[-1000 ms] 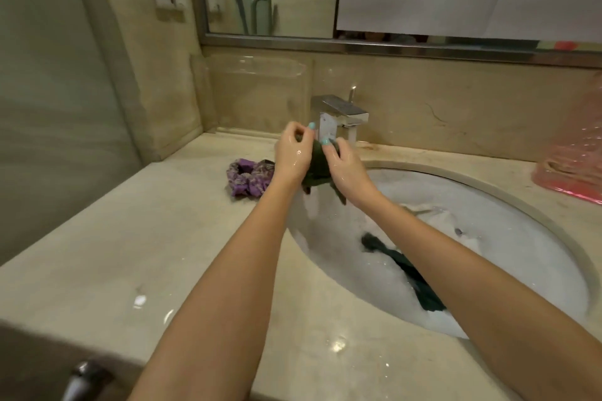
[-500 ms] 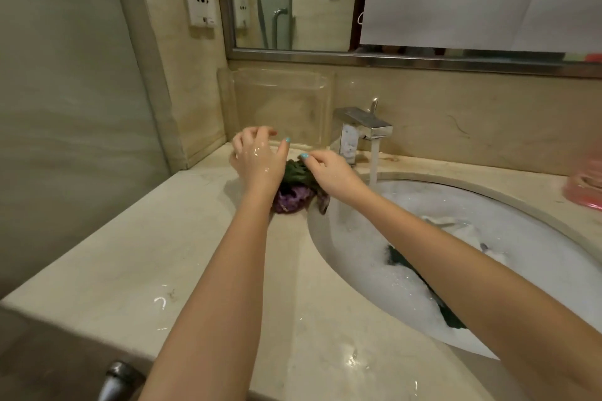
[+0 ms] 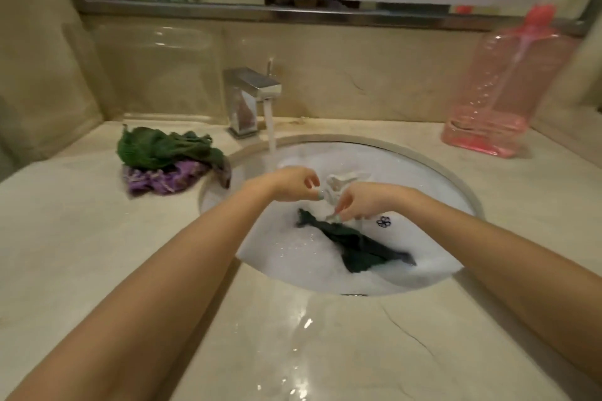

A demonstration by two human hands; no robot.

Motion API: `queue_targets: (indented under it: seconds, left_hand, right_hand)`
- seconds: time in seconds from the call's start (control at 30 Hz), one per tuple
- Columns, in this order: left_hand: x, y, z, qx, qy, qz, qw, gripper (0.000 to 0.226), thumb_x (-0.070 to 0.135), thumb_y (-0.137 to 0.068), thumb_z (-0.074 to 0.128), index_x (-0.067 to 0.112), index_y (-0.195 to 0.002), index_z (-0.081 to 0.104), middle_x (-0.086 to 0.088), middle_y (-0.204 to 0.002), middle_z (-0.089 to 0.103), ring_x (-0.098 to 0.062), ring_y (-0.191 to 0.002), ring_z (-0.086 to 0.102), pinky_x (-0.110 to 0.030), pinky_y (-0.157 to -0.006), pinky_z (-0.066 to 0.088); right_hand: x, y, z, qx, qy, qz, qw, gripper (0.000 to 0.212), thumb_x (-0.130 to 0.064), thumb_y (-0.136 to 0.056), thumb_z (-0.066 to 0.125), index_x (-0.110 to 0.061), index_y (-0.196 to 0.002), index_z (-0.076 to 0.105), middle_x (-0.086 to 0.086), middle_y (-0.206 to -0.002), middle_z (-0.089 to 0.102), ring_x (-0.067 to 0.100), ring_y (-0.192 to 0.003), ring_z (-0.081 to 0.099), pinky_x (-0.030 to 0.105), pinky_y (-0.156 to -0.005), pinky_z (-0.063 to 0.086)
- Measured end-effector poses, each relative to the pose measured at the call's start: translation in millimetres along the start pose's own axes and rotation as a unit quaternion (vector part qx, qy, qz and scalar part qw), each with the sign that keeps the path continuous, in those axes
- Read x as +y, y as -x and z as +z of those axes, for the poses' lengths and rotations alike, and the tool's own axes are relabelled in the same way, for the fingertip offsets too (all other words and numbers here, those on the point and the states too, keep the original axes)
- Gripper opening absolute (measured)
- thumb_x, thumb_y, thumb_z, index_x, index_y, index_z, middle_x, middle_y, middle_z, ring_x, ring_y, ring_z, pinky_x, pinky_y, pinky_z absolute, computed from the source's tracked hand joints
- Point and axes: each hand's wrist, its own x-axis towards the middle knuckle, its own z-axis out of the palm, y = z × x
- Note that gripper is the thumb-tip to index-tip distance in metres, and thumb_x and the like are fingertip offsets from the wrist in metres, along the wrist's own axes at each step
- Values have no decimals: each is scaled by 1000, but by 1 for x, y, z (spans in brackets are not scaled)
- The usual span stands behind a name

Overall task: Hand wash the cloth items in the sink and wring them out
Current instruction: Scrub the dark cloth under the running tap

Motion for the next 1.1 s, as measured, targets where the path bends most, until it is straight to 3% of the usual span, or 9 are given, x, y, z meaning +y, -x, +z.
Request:
queue_targets:
  seconds: [0.13,0.3,0.37,0.47,0.6,0.73,0.83,1.0,1.1]
  left_hand:
    - [-5,-17,22,-169,-19,-20,985,45,47,-97,52,35,-140,47,6,-142,50,-17,-128,47,-38,-114,29]
    - [-6,-14,28,-132,2,3,991,11,36,-96,57,27,-90,58,8,-95,57,-16,-97,51,-32,-93,37]
    - [-6,-6,19,-95,117,7,989,13,28,-99,54,19,-90,55,-4,-101,60,-16,-94,53,-32,-89,38]
    - [-8,8,-5,3,340,21,940,15,27,-102,48,15,-92,49,-15,-111,62,-22,-96,60,-42,-93,47]
    - [-13,18,-32,138,443,54,884,17,30,-102,47,19,-91,47,-10,-101,59,-23,-91,61,-36,-77,53]
    - [-26,21,-48,329,535,15,778,18,25,-103,48,18,-86,49,-5,-84,53,-15,-73,54,-26,-59,44]
    - [-44,23,-44,357,571,-21,739,9,20,-101,50,16,-94,53,-5,-91,59,-16,-83,60,-22,-63,49]
    - [-56,22,-37,290,632,-65,716,24,16,-101,49,10,-122,61,-10,-105,70,-23,-94,68,-34,-72,56]
    - [-58,19,-35,266,625,-92,728,31,22,-102,46,10,-127,60,-15,-115,68,-31,-103,67,-49,-91,55]
  right_hand:
    - [11,1,14,-37,52,6,998,12,-28,-89,67,-17,-95,65,-10,-73,53,17,-76,50,21,-56,39]
    - [9,-2,6,40,-124,-4,991,12,-18,-98,50,-15,-108,55,0,-89,50,15,-75,49,28,-68,48]
    - [7,3,0,94,-235,-1,967,8,-18,-100,44,-18,-102,52,2,-88,50,17,-78,50,32,-67,49]
    - [5,8,-15,167,-354,3,920,15,-23,-101,45,-20,-89,52,5,-88,56,19,-79,54,28,-61,52]
    - [-8,11,-45,168,-454,-79,872,10,-23,-96,59,-15,-91,63,5,-90,62,15,-84,61,31,-73,53]
    - [-37,1,-62,140,-375,-120,909,20,-17,-92,65,-3,-105,70,11,-101,72,22,-92,67,34,-82,53]
    - [-66,-20,-53,184,-348,-98,914,22,-27,-100,52,-14,-95,67,4,-95,68,19,-94,62,27,-75,48]
    - [-109,-53,-31,172,-634,-76,750,25,-31,-105,39,-18,-114,58,5,-107,64,18,-94,59,30,-72,47]
    - [-128,-64,-25,181,-672,-92,712,22,-27,-105,39,-18,-110,58,5,-106,64,16,-96,60,31,-83,51]
